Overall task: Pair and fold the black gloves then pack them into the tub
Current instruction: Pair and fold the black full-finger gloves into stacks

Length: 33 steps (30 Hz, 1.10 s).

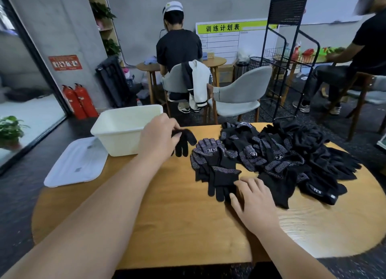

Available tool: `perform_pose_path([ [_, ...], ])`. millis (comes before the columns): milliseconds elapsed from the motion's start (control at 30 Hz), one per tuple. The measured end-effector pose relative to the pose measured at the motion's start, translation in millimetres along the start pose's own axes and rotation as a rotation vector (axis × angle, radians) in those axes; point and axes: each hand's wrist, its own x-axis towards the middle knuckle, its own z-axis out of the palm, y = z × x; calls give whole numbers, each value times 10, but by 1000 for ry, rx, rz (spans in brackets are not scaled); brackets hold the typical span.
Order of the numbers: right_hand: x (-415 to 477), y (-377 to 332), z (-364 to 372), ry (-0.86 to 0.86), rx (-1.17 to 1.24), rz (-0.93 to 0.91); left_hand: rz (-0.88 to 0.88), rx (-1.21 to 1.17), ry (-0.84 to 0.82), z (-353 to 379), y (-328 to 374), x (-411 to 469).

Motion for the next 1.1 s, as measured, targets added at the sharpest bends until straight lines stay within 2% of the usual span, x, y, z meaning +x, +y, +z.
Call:
perform_pose_path([
  [67,-2,-18,-20,-36,10,-73,31,-6,-75,127,-55,-394],
  [167,-1,-32,-2,-103,46,-191,33,-9,-338,505,-119,-1132],
  [233,-1,-24,44,-108,50,-245,1,-45,-425,752,-193,-1554],
  [500,-2,-39,5,-33,49,-267,-11,-131,-282,937,-290,-1982],
  [700,98,-27,-14,19,49,-100,-7,-150,-228,959,-307,-1999],
  [767,228,-23,-12,-29,61,-34,-30,-155,-248,963,-314,-1976],
  [900,490,-10,-45,-305,-50,-41,-60,-177,-264,953,-313,-1966],
  [1000,593,-30,-121,-322,-91,-31,-73,-190,-253,951,-328,-1976],
  [1100,689,-34,-248,-307,60,25,-79,-185,-251,961,-331,-1984],
])
